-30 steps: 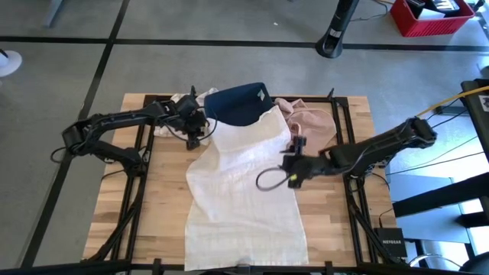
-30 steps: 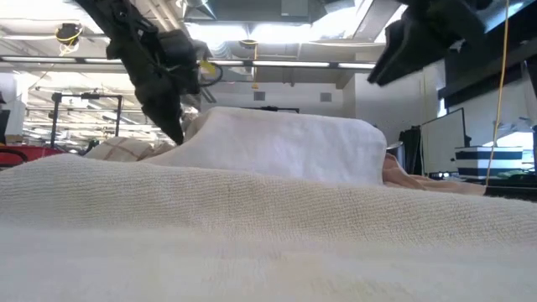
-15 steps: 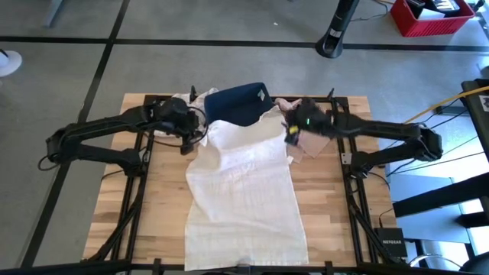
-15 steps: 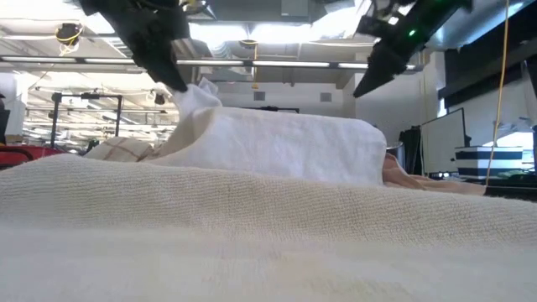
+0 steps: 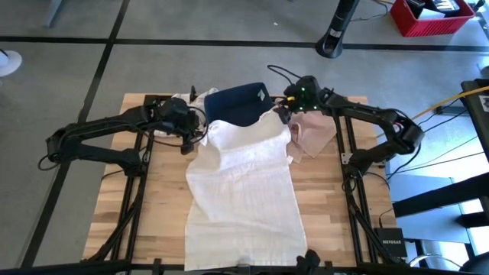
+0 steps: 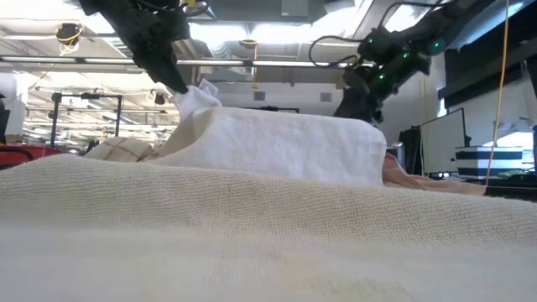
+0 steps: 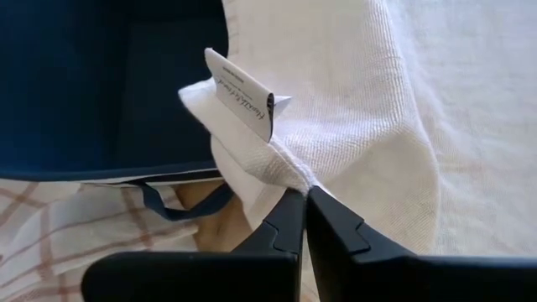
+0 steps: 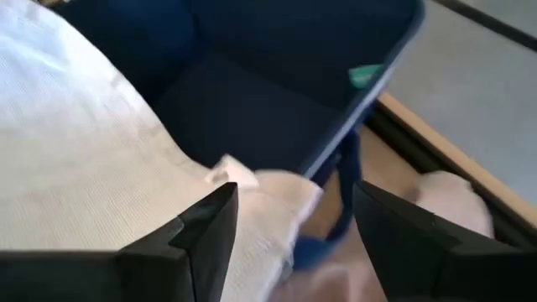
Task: Fold towel
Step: Fold the white with gray pattern towel on the table
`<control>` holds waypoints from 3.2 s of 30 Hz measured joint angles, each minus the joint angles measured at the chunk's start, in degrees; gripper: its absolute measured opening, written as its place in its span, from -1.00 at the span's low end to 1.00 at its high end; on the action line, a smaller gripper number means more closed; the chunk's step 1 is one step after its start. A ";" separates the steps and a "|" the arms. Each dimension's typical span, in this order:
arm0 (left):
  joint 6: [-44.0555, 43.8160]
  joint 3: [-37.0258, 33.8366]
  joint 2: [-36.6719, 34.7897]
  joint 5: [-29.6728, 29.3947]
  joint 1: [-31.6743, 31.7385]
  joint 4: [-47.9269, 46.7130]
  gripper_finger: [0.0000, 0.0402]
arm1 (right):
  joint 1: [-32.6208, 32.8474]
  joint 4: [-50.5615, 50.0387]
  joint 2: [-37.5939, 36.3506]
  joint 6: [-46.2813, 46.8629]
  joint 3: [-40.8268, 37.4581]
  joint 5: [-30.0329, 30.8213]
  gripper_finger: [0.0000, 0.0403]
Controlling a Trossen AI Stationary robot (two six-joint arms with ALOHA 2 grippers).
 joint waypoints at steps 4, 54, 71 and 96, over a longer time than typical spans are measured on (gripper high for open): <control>0.00 -0.02 0.00 -0.02 0.00 0.00 -0.99 | 0.06 1.30 1.84 0.39 0.00 0.83 0.17; 0.35 -0.57 0.00 0.00 0.07 0.00 -0.99 | 0.11 -1.61 1.06 6.45 0.00 2.19 -0.02; 0.46 -0.57 0.00 0.00 0.07 0.02 -0.99 | 0.15 -0.31 0.95 1.70 0.00 0.90 -0.93; -7.72 17.05 -0.17 -14.03 -7.45 -21.33 -1.00 | 5.50 -18.09 -33.84 -4.17 4.98 3.62 -0.99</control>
